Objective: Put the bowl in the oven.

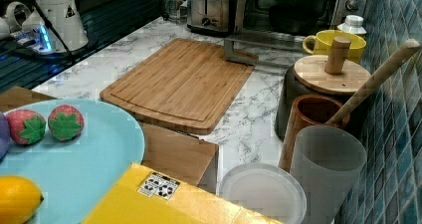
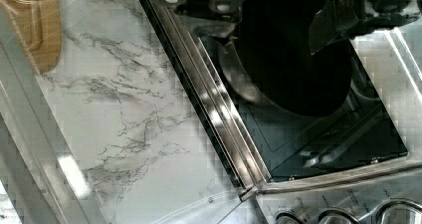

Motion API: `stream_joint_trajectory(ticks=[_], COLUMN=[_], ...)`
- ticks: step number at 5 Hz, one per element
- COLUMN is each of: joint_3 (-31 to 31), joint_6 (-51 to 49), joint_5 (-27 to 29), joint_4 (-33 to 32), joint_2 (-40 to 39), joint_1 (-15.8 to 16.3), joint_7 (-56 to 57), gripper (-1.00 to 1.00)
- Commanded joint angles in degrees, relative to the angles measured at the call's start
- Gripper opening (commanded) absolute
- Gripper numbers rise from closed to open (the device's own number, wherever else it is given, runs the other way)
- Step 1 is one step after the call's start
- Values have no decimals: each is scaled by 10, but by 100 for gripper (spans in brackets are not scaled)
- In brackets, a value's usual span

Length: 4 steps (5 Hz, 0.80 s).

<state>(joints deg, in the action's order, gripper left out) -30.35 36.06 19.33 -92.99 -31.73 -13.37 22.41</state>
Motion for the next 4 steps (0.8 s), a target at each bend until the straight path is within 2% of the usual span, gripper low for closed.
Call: stream_joint_trajectory(ticks=[1, 4], joint_3=[-10, -10], joint_6=[5, 5], joint_5=[1, 0], joint_4=[17, 17], joint_2=[9, 9], joint_1=[2, 1], joint_7=[13, 13], gripper=[0, 0])
